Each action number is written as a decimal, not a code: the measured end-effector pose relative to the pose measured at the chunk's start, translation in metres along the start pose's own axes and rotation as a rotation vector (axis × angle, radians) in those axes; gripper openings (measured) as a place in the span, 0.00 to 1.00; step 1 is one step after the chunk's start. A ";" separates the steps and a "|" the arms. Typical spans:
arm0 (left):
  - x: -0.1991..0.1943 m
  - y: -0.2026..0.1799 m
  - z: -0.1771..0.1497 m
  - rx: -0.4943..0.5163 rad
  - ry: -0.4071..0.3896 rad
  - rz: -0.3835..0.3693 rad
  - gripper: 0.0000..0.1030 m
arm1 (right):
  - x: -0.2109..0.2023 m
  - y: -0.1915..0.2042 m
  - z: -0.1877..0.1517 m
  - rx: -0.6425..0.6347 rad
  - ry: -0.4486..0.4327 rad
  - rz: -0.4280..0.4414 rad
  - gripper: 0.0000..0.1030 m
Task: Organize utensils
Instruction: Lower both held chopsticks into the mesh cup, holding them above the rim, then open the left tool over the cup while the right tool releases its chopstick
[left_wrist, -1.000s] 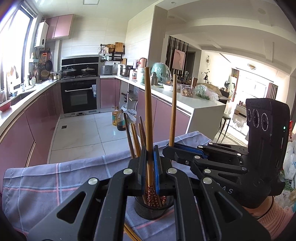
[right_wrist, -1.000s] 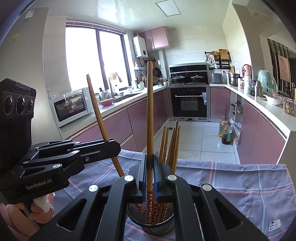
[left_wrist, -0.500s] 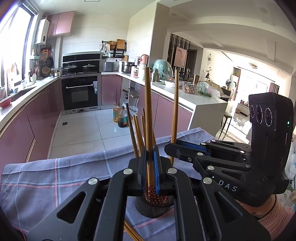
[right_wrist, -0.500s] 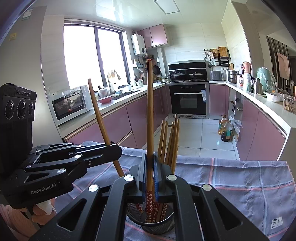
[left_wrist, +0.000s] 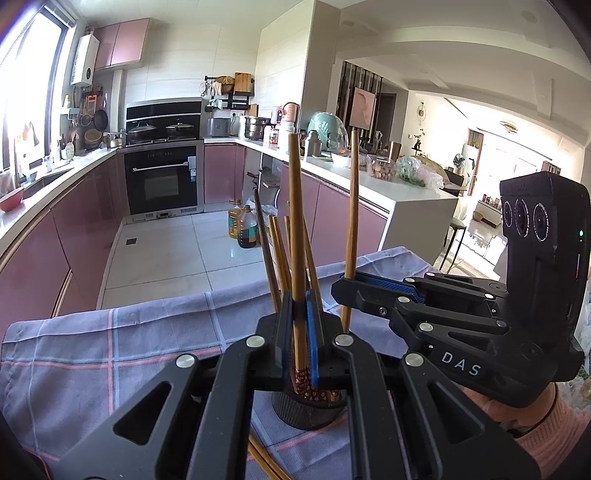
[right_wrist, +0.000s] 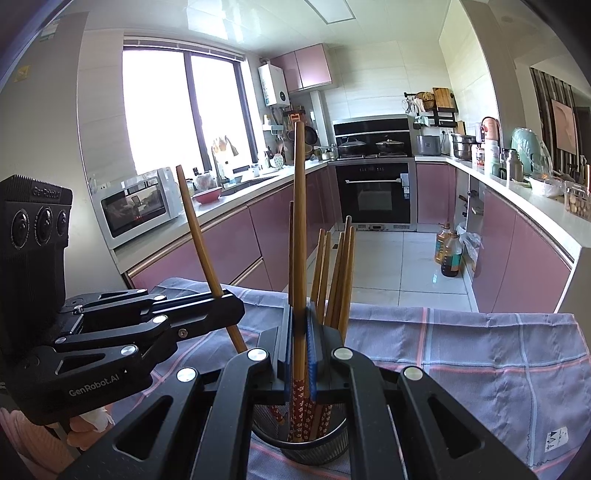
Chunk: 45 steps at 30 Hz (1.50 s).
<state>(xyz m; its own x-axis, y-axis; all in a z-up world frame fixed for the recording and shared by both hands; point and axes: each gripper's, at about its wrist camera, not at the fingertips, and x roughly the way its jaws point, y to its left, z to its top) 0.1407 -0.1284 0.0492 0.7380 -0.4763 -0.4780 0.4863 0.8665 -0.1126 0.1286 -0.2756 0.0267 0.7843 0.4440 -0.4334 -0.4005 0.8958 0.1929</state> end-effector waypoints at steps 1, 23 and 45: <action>0.001 0.000 0.000 0.000 0.002 0.000 0.07 | 0.000 0.000 0.000 0.000 0.002 0.000 0.06; 0.018 0.002 -0.004 0.007 0.042 0.008 0.07 | 0.009 -0.006 -0.006 0.014 0.043 0.006 0.06; 0.052 0.007 -0.018 0.004 0.124 0.001 0.08 | 0.032 -0.019 -0.015 0.074 0.128 0.012 0.06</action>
<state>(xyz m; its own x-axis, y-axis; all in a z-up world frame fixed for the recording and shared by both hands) 0.1743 -0.1440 0.0076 0.6750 -0.4528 -0.5825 0.4873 0.8664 -0.1088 0.1543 -0.2787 -0.0036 0.7109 0.4526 -0.5383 -0.3700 0.8916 0.2610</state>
